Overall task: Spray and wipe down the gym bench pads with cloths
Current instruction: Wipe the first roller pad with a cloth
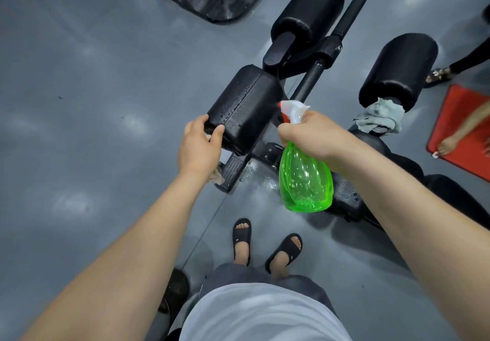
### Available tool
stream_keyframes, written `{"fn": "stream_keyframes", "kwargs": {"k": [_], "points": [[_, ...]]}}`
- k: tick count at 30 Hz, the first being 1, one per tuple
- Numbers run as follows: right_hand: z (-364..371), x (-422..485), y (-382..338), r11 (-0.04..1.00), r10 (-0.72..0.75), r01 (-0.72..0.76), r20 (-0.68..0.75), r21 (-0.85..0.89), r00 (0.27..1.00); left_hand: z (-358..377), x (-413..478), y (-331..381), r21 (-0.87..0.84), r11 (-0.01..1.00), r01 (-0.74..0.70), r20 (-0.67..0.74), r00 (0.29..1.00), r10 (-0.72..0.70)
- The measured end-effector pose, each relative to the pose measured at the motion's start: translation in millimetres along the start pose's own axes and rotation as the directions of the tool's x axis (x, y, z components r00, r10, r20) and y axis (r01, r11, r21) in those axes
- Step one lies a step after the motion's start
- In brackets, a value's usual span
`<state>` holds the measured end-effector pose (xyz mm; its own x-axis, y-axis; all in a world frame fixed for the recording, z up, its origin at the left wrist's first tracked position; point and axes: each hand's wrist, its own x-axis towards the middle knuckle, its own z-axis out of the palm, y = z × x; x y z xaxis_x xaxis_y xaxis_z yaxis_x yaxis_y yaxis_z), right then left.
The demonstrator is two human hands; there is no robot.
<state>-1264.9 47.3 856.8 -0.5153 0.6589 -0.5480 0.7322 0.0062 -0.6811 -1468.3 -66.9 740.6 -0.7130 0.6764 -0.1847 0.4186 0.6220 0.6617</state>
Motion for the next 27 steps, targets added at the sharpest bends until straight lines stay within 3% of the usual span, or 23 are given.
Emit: {"fn": "stream_keyframes", "kwargs": {"k": [6, 9, 12, 18, 27], "points": [[12, -11, 1, 0.997, -0.041, 0.046, 0.082, -0.065, 0.996, -2, 11, -6, -0.075, 0.992, 0.104, 0.039, 0.994, -0.101], [12, -10, 2, 0.998, -0.032, 0.033, 0.039, -0.044, 0.999, -4, 14, -8, -0.09, 0.985, 0.147, 0.001, 0.989, -0.147], [7, -3, 3, 1.0, -0.013, 0.012, -0.046, -0.022, 0.999, -5, 8, -6, -0.078, 0.992, 0.099, -0.049, 0.993, -0.103], [-7, 7, -3, 0.999, -0.007, 0.01, -0.097, 0.032, 0.995, 5, 4, -10, -0.08, 0.991, 0.109, 0.01, 0.994, -0.108], [0, 5, 0, 0.998, -0.067, 0.068, 0.031, -0.018, 0.997, 6, 0, -10, -0.131, 0.985, 0.109, 0.007, 0.994, -0.109]]}}
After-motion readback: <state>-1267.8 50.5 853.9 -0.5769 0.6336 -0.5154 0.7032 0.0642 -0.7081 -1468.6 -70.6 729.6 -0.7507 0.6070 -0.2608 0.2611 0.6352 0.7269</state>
